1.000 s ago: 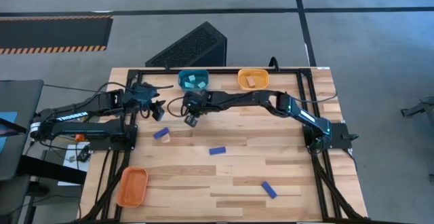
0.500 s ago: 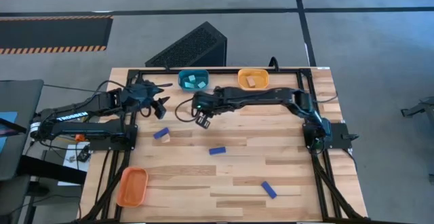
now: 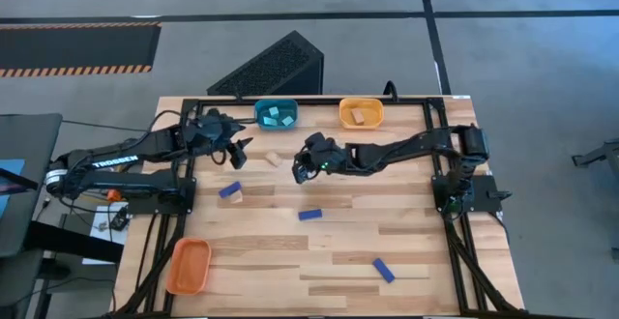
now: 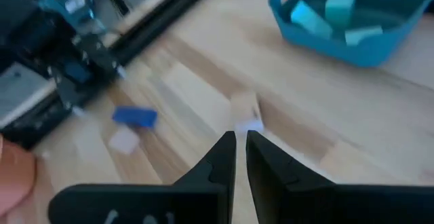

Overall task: Sort & place blocks by color
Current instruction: Put the top center brown block into the yellow bin

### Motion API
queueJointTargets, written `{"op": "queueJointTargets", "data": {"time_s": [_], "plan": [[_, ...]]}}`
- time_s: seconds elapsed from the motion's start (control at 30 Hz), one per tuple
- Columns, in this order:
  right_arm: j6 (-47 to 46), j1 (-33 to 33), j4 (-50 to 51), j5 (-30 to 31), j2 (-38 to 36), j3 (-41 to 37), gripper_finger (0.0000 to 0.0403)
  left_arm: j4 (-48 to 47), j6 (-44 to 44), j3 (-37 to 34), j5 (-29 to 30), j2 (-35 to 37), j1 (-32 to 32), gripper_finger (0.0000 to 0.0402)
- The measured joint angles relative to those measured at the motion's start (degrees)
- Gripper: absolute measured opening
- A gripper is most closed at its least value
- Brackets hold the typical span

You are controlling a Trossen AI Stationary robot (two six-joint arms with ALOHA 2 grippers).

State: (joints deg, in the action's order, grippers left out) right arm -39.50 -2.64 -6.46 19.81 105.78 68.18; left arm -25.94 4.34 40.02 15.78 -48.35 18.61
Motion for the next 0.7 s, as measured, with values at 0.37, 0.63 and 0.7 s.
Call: {"op": "queueJointTargets", "data": {"time_s": [0.37, 0.63, 0.7], "plan": [[-4.20, 5.43, 2.38, 2.75, 7.74, 6.49, 0.0059, 2.92, -8.90, 9.51, -4.57, -1.72, 9.38, 0.0187], [-2.79, 6.70, 24.14, 7.32, 7.77, 16.57, 0.0059, 3.70, -5.60, 3.00, -17.22, 1.81, 17.50, 0.0187], [-2.45, 6.69, 24.92, 7.33, 7.86, 16.75, 0.0059, 4.29, -5.05, 1.85, -20.07, 3.66, 18.71, 0.0187]]}}
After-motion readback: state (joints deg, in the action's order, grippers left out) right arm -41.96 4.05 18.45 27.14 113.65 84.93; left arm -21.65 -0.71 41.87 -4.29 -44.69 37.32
